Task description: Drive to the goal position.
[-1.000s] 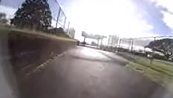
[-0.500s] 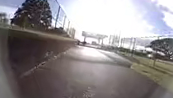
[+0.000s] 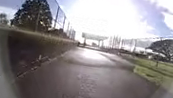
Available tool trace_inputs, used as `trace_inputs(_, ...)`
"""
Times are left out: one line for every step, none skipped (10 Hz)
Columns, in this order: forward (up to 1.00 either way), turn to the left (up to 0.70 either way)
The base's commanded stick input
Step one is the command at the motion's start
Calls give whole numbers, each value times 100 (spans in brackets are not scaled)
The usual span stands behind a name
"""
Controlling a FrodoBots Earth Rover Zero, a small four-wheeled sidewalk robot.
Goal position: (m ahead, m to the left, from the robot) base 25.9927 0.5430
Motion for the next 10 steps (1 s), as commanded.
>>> trace_inputs(70, 0)
trace_inputs(70, 0)
trace_inputs(70, 0)
trace_inputs(70, 0)
trace_inputs(70, 0)
trace_inputs(70, 0)
trace_inputs(70, 0)
trace_inputs(70, 0)
trace_inputs(70, 0)
trace_inputs(70, 0)
